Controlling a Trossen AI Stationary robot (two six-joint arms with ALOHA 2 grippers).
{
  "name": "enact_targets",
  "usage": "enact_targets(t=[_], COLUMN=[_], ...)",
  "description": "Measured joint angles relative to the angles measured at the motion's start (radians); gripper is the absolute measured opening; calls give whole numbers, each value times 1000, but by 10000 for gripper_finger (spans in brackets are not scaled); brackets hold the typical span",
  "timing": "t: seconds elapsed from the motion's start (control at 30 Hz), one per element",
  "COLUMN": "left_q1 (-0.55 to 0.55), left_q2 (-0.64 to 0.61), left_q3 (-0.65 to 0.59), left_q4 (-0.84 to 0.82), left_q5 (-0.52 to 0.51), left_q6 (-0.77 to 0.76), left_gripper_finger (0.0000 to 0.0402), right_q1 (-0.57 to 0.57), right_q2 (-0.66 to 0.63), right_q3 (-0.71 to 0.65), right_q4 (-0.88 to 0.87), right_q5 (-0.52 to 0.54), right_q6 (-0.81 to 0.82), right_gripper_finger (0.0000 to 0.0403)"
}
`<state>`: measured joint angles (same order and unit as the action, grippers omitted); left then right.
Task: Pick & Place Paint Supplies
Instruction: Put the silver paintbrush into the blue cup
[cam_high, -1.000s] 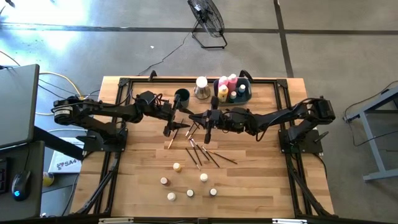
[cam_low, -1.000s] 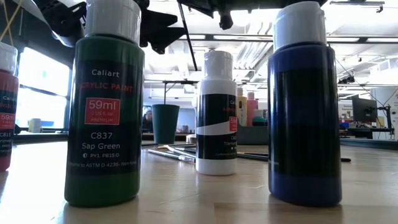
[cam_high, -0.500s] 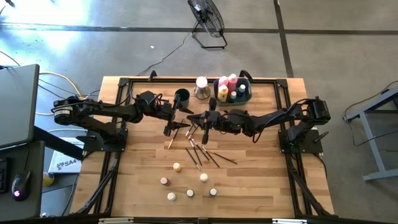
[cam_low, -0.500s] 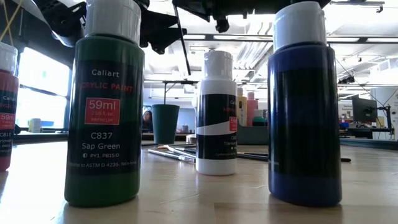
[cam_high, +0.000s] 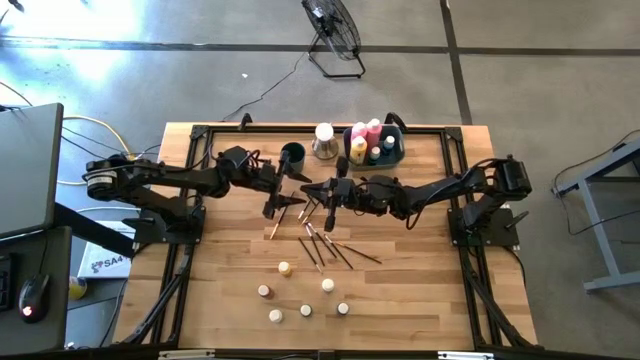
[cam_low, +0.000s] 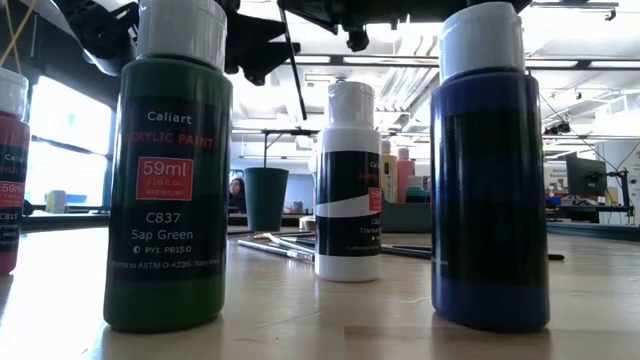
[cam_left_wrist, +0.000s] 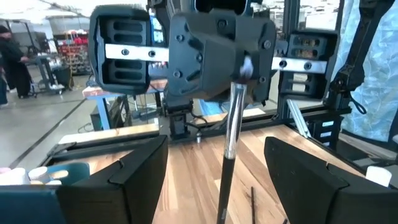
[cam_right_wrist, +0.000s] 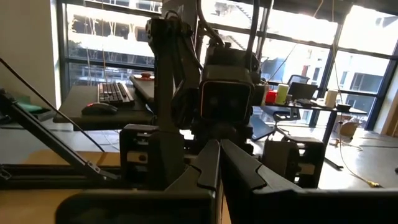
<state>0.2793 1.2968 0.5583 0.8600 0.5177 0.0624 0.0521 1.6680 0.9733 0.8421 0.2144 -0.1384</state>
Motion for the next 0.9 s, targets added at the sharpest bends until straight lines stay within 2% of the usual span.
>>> enact_targets(t=[0.3, 0.9], left_q1=[-95, -96], left_q2=[59, 55], left_q3=[48, 51], left_q4=[-13, -80], left_q5=[-148, -187], left_q6=[39, 30], left_gripper_finger=[264, 264], right_q1=[0, 0], right_q2=[0, 0], right_q3=[0, 0], right_q4=[0, -19], right_q5=[22, 22], right_q6=[-5, -16], right_gripper_finger=[3, 3])
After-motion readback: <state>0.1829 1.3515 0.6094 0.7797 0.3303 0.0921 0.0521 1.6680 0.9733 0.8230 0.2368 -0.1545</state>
